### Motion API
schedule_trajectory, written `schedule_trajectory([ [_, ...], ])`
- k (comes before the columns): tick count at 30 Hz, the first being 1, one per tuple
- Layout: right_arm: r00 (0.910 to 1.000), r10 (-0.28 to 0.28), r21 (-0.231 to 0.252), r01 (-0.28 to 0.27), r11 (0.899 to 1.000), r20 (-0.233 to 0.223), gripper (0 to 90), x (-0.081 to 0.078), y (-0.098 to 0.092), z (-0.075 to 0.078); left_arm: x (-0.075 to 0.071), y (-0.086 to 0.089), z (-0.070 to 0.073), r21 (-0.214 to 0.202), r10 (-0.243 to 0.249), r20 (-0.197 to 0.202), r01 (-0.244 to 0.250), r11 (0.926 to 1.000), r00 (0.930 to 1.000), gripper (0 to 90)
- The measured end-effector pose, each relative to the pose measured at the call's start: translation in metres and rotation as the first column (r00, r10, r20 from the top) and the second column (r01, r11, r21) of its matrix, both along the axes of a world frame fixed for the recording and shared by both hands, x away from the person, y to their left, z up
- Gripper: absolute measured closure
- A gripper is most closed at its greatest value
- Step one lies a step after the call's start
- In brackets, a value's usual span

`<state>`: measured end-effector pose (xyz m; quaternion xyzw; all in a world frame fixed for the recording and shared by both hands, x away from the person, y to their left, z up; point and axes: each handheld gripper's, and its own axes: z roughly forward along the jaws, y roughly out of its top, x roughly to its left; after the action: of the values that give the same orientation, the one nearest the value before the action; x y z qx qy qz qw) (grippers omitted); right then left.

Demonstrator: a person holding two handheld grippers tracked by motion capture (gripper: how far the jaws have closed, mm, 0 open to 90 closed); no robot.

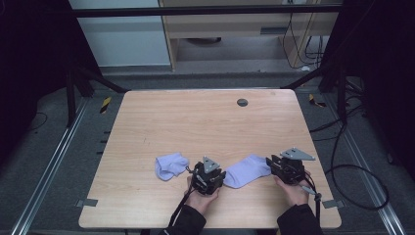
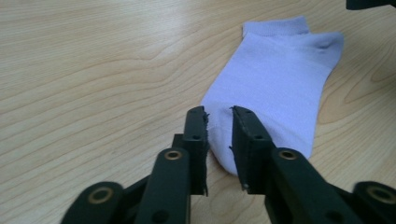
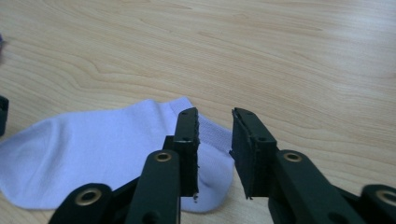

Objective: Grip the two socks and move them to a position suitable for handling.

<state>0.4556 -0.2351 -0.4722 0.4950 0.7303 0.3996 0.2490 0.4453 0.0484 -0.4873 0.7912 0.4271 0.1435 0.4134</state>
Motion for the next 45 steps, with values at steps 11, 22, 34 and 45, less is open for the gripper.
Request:
schedule_trajectory([
  [11,0.9933,0.011,-0.029,-0.014,0.999,-0.115,72.3,0.008,-0.005,-0.021,0.002,-0.010,-0.012,0.068,0.015,-0.029,-0.013,0.9976,0.9995,68.8],
  [22,0.9814,0.034,-0.031,-0.041,0.999,-0.189,88.7,0.008,-0.006,-0.024,0.007,-0.008,-0.011,0.021,0.003,-0.061,-0.002,0.9998,0.9981,88.6],
  [34,0.9846,0.092,0.017,-0.090,0.996,-0.149,88.5,-0.030,-0.008,-0.012,0.023,-0.006,-0.006,0.040,0.008,-0.039,-0.007,0.9992,0.9992,88.7],
  [45,0.9907,0.069,0.005,-0.068,0.998,-0.118,72.1,-0.038,-0.010,-0.010,0.023,0.004,0.010,0.049,-0.039,0.004,0.039,0.9981,0.9992,64.7],
])
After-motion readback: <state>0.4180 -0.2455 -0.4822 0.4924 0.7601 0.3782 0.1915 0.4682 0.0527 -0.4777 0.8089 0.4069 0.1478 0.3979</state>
